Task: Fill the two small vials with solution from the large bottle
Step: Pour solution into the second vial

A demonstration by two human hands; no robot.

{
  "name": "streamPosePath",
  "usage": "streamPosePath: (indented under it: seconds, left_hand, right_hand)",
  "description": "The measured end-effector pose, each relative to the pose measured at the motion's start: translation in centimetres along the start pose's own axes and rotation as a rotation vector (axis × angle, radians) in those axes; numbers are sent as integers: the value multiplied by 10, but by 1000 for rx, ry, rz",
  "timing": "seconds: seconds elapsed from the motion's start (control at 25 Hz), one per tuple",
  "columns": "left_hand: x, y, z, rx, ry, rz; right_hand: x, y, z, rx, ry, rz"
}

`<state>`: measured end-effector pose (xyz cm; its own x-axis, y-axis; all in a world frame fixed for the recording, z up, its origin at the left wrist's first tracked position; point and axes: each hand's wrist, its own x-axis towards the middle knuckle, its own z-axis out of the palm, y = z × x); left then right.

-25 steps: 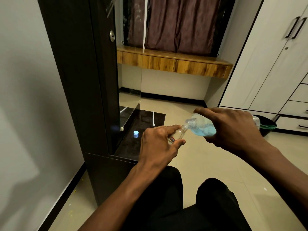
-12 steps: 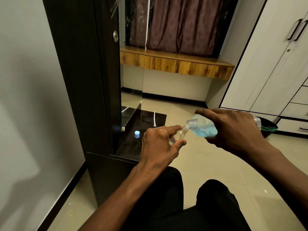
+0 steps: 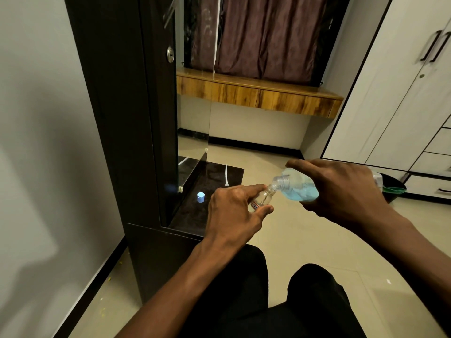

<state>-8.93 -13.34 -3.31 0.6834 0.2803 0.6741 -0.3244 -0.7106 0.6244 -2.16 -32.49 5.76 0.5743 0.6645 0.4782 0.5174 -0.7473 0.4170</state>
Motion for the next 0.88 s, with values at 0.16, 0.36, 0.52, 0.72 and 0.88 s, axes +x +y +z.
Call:
streamPosePath:
  seconds: [0.16, 0.36, 0.52, 0.72, 0.88]
  left_hand:
    - [0, 0, 0, 2, 6, 12]
    - [0, 0, 0, -7, 8, 9]
    - [-1, 1, 0, -6, 13, 9]
    - [-1, 0, -1, -5, 13, 16]
    - [-1, -1, -1, -1, 6, 15]
  right_hand:
    - [0, 0, 0, -16, -3, -7]
    - [1, 0, -1, -17, -2, -5]
    - [0, -1, -2, -19, -4, -5]
    - [1, -2, -3, -14, 0, -10]
    - [1, -2, -2, 3, -2, -17]
